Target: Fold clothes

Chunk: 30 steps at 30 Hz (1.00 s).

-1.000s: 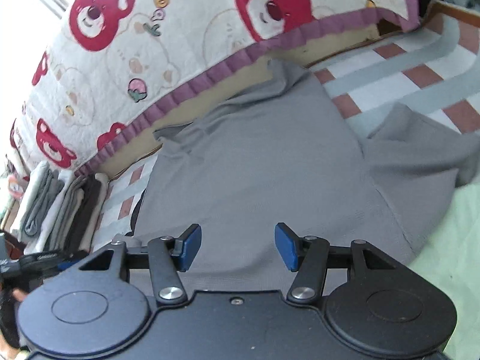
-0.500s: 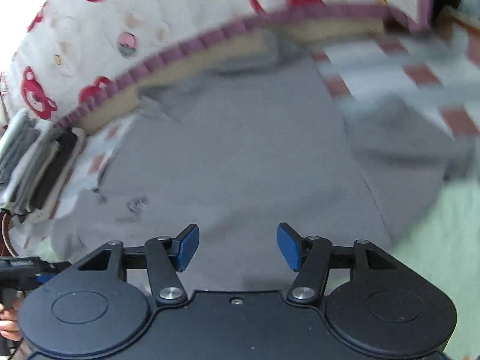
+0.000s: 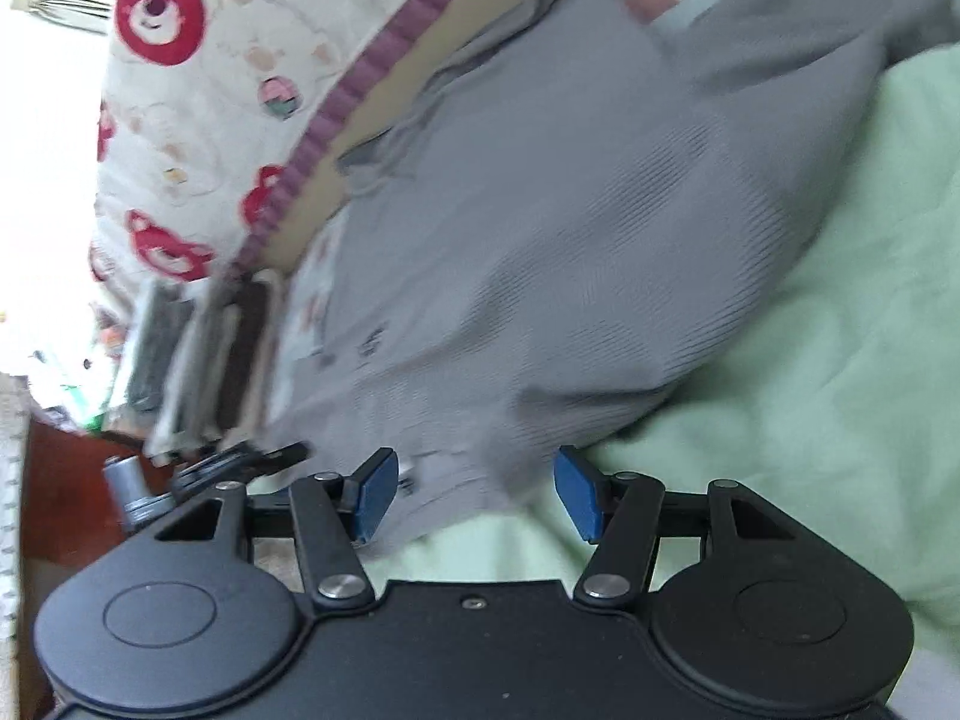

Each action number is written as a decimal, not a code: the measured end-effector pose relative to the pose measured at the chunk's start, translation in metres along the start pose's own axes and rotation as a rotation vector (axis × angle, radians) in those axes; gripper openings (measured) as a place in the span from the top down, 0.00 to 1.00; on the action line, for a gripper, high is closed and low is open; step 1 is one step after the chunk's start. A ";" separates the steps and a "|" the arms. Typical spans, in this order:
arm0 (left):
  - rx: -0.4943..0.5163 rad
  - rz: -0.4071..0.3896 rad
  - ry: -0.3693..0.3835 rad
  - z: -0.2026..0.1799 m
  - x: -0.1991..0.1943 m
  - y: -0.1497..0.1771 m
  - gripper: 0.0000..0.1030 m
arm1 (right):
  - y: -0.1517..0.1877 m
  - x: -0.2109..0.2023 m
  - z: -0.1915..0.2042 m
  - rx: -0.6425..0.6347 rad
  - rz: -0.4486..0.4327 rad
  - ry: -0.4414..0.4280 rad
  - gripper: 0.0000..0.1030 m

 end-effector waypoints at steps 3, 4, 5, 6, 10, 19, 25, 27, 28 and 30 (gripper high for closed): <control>-0.016 0.024 -0.027 0.001 -0.002 0.006 0.41 | 0.001 0.015 -0.007 0.064 -0.048 0.062 0.36; -0.002 0.034 -0.042 -0.001 0.000 0.006 0.41 | 0.001 0.020 -0.010 0.092 -0.071 0.094 0.36; 0.008 0.035 -0.061 -0.001 0.000 0.004 0.41 | 0.002 0.024 -0.014 0.120 -0.094 0.123 0.37; -0.007 -0.006 -0.100 0.004 -0.001 -0.005 0.41 | 0.002 0.023 -0.014 0.143 -0.114 0.120 0.37; -0.023 -0.098 -0.230 0.024 -0.006 -0.037 0.40 | 0.003 0.000 -0.016 0.145 -0.206 0.116 0.36; 0.012 0.134 -0.109 0.036 -0.001 -0.047 0.29 | -0.051 -0.004 -0.053 0.161 -0.318 0.211 0.35; 0.046 -0.002 -0.214 0.039 0.031 -0.058 0.32 | -0.042 -0.016 -0.003 -0.236 -0.408 0.251 0.94; 0.034 -0.043 -0.205 0.036 0.021 -0.061 0.65 | -0.036 -0.023 0.006 -0.278 -0.420 0.270 0.94; 0.077 -0.074 -0.224 0.033 0.015 -0.062 0.82 | -0.033 -0.026 0.011 -0.299 -0.426 0.280 0.94; 0.135 -0.111 -0.243 0.030 0.004 -0.061 0.91 | -0.028 -0.020 0.014 -0.352 -0.413 0.345 0.93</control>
Point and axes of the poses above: each gripper's, at about its wrist camera, not at the fingertips, and x roughly the way its jaws point, z to its left, y to its underside, the point moved 4 cm from there along x, roughly the way its jaws point, and after that the axes turned 6 degrees about x, right-handed, at the moved point
